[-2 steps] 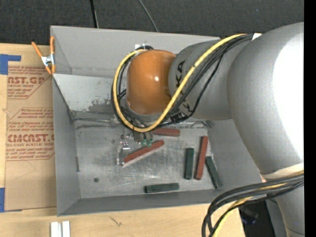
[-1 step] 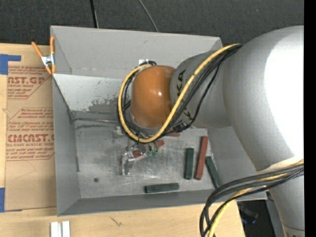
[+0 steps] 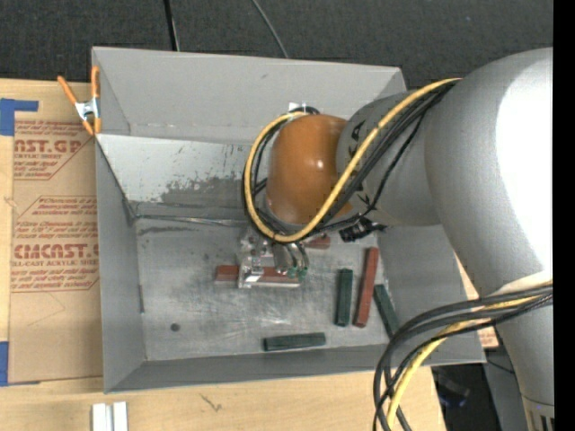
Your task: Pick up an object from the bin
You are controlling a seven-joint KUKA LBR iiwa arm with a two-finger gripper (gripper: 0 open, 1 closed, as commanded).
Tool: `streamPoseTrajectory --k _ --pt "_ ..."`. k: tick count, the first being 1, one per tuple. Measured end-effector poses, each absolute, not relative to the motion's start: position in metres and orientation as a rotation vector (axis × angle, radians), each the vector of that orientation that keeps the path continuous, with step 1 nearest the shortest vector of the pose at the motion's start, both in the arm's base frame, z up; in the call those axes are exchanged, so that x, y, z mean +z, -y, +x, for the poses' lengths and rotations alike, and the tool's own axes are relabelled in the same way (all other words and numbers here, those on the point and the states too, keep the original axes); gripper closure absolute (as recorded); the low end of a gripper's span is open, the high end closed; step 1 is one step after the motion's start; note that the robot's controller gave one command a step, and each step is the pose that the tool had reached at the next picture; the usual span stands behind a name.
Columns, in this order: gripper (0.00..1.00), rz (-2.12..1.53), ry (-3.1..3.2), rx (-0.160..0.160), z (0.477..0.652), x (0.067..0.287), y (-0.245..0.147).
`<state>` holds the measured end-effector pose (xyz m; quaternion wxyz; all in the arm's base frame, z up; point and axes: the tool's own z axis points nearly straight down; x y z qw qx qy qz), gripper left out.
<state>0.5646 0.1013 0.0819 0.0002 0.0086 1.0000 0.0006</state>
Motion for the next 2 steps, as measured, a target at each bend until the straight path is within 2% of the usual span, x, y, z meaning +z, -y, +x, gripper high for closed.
streamPoseTrajectory --k 1,2 --pt "1.00 0.027 -3.141 0.002 0.565 0.082 -0.101" --pt "1.00 0.029 -3.140 0.002 0.560 0.174 -0.101"
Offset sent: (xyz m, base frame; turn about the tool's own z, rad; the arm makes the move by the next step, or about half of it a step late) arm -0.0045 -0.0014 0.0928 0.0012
